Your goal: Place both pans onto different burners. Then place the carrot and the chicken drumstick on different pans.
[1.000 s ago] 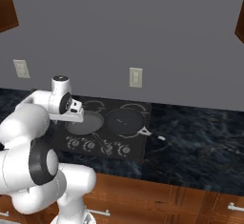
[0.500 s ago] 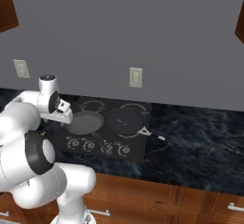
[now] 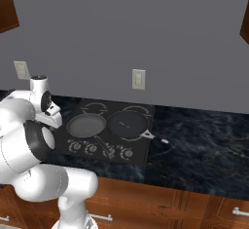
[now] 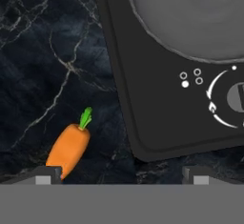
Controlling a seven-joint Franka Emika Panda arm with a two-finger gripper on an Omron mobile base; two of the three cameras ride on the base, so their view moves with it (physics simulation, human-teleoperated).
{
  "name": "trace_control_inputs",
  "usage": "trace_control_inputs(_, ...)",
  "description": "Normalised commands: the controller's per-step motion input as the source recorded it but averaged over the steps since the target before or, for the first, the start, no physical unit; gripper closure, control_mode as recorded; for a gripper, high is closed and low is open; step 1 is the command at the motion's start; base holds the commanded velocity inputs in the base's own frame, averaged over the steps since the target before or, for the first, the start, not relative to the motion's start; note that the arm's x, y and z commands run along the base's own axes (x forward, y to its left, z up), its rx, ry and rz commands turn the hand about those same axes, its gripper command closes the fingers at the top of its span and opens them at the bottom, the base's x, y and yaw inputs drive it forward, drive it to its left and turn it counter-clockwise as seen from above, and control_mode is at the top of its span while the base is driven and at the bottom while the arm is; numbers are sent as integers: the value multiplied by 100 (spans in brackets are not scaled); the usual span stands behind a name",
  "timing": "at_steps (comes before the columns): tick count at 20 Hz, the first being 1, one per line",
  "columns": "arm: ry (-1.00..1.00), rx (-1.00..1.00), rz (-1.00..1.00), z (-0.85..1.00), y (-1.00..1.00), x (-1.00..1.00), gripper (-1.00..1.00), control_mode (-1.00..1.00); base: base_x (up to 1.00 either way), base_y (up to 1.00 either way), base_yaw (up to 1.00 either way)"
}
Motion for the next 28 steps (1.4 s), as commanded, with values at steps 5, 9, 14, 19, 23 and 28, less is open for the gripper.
trace_control_inputs(5,8,0,-15,0,38,0,-100,-100,0,0,0)
trace_control_inputs(9,2,0,-12,-2,35,0,-100,-100,0,0,0)
trace_control_inputs(14,0,0,-3,-14,9,0,-100,-100,0,0,0)
trace_control_inputs(19,0,0,0,-33,2,2,-100,-100,0,0,0)
trace_control_inputs(23,0,0,-2,-23,8,1,-100,-100,0,0,0)
trace_control_inputs(28,4,0,-6,0,25,1,-100,-100,0,0,0)
